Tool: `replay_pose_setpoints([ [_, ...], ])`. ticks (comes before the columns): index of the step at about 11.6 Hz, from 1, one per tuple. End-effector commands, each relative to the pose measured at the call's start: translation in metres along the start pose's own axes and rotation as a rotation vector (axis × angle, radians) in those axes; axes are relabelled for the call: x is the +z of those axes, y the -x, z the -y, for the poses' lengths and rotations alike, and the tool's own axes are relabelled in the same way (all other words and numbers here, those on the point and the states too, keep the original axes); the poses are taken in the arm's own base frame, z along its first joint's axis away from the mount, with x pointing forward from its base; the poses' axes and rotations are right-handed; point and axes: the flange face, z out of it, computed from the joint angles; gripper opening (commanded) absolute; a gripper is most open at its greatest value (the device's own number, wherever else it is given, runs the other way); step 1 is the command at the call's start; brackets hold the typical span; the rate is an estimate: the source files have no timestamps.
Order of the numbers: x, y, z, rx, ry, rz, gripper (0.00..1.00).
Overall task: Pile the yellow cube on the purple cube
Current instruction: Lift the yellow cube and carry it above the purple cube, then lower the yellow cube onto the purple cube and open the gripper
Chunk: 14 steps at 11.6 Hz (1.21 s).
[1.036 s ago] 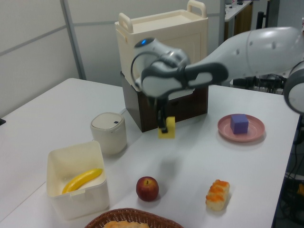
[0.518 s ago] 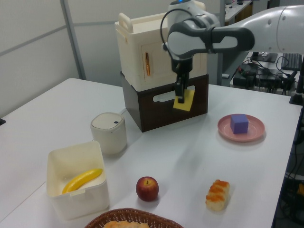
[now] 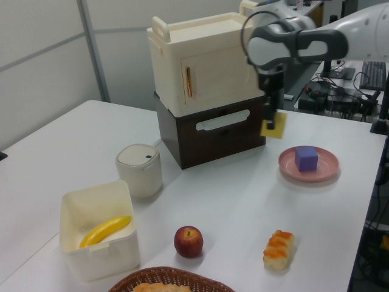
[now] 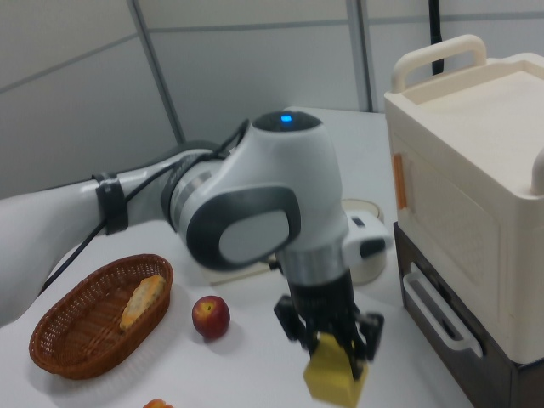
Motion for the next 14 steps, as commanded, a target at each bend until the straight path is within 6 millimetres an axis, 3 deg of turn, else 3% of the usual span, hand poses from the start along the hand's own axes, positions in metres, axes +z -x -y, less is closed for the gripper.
replay_pose_setpoints([
  [1, 0.013, 0.058, -0.031, 0.075, -0.026, -0.006, 0.00],
  [3, 0.026, 0.079, -0.057, 0.102, -0.030, 0.021, 0.00],
  [6, 0.060, 0.078, -0.083, 0.125, -0.024, 0.052, 0.00],
  [10, 0.094, 0.065, -0.098, 0.133, -0.013, 0.072, 0.00],
  [12, 0.101, 0.061, -0.097, 0.129, -0.015, 0.077, 0.14],
  [13, 0.101, 0.060, -0.096, 0.127, -0.014, 0.078, 0.35],
  [14, 0.101, 0.060, -0.096, 0.127, -0.014, 0.078, 0.62],
])
